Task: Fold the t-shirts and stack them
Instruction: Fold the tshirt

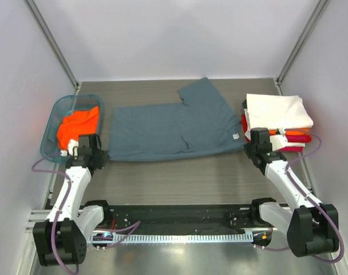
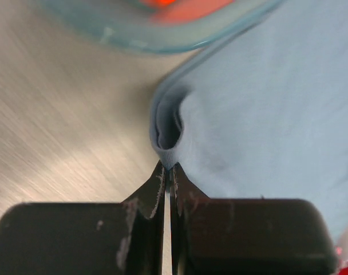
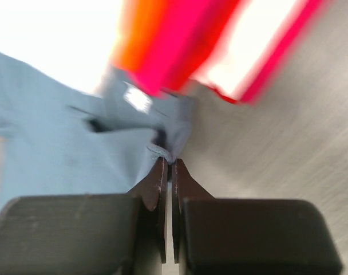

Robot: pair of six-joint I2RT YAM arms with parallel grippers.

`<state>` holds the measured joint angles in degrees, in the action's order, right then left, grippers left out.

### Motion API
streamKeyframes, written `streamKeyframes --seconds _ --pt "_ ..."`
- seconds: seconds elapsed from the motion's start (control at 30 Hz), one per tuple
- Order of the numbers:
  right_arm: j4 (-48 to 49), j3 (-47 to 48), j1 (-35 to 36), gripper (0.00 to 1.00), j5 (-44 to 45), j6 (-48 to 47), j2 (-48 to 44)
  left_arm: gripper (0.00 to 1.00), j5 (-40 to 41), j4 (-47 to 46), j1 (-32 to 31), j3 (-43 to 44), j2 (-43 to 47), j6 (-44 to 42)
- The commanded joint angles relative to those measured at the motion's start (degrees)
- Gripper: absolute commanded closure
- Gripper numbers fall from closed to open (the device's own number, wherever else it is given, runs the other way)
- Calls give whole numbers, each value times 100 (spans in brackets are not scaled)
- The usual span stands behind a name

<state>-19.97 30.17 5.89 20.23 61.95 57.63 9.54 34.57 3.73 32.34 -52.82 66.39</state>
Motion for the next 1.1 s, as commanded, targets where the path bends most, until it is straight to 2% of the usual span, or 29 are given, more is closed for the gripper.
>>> streamKeyframes --seconds 0.0,0.1,0.2,0.57,0.67,0.7,0.77,0.8,0.83,0.9,0.97,1.07 --pt "-182 1093 -35 99 359 -131 161 100 513 462 14 1218 -298 -258" --pt "-367 1324 -53 99 455 -157 144 100 741 937 14 1643 -501 -346" --pt "-490 1063 -70 99 491 -131 3 100 813 1122 32 1548 -344 -293" --pt "-543 -529 -106 99 333 317 -849 100 303 569 32 -910 886 119" --pt "-570 -863 -97 92 368 501 -1183 99 373 569 32 -1229 1291 295" --pt "-578 -1038 -106 87 368 554 -1270 99 382 586 23 -1352 1387 356" --pt "-605 -1162 -106 73 385 625 -1490 91 391 639 32 -1440 1669 453" --pt "-622 -1232 -97 53 368 634 -1552 86 391 665 23 -1449 1765 445" --pt "-675 -1242 -106 47 368 634 -1666 72 382 752 32 -1423 1923 419" --pt "-771 -1198 -106 43 394 529 -1754 57 417 1015 32 -1240 2143 331" --pt "-833 -1102 -97 42 403 371 -1886 48 435 1183 14 -1090 2293 357" --pt "-851 -698 -88 42 412 -147 -1826 47 329 1184 -39 -879 2442 366"
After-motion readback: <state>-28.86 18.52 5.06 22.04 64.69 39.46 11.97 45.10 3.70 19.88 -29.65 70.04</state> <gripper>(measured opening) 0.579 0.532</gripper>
